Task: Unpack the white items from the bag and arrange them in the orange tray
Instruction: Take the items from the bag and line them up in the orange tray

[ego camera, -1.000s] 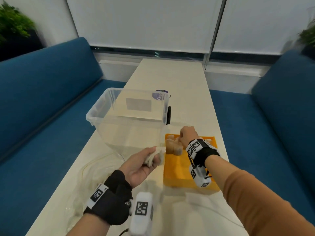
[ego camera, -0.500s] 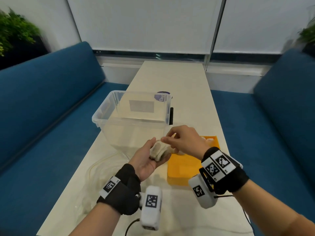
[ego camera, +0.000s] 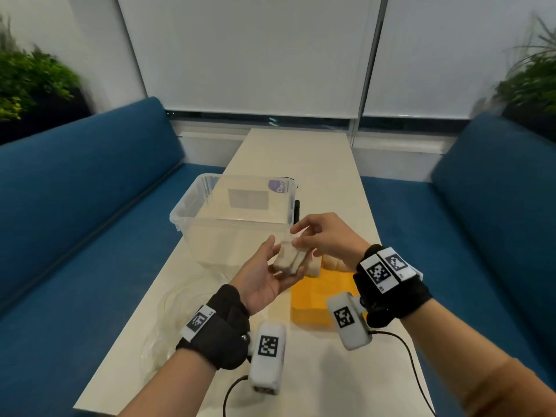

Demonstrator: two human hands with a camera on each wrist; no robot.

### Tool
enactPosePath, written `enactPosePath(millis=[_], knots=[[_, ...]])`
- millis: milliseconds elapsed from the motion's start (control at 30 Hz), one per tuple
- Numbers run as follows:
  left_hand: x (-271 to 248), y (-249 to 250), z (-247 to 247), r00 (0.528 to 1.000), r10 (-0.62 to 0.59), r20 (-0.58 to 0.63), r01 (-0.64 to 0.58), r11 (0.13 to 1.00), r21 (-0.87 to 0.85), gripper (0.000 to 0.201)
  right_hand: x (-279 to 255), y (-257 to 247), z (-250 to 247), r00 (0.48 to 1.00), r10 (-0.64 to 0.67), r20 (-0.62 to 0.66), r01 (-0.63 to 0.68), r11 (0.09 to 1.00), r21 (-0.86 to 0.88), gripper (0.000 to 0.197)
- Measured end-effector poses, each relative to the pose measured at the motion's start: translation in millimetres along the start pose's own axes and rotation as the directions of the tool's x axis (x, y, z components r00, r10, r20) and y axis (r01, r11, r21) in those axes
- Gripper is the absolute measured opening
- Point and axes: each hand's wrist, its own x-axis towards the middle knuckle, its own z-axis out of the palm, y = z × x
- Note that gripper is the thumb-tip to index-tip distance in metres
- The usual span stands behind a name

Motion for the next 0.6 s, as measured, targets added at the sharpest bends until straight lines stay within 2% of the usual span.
enactPosePath(millis=[133, 267, 400, 500, 600], knots=[[-7, 0, -3, 0.998, -0.053, 0.032, 0.056, 0.996, -0.073, 0.044, -9, -9, -5, 0.998, -0.059, 0.03, 0.057, 0.996, 0.067, 0.022], [-13, -1, -1, 0.993, -0.092, 0.077, 0.094, 0.995, -0.024, 0.039, -13, -12, -10, 0.991, -0.066, 0.113, 0.053, 0.992, 0.113, 0.018], [-20, -1, 1, 0.973, -0.177, 0.148, 0.178, 0.984, 0.004, 0.047, -17, -19, -15, 0.968, -0.131, 0.212, 0.096, 0.981, 0.171, 0.014], [-22, 2, 0, 0.973, -0.167, 0.161, 0.159, 0.985, 0.059, 0.051, -18, -22, -19, 0.956, -0.158, 0.248, 0.118, 0.978, 0.171, 0.017], [-21, 6, -1, 0.991, -0.086, 0.103, 0.074, 0.99, 0.118, 0.049, -16, -19, -23, 0.96, -0.15, 0.236, 0.111, 0.979, 0.172, 0.021]])
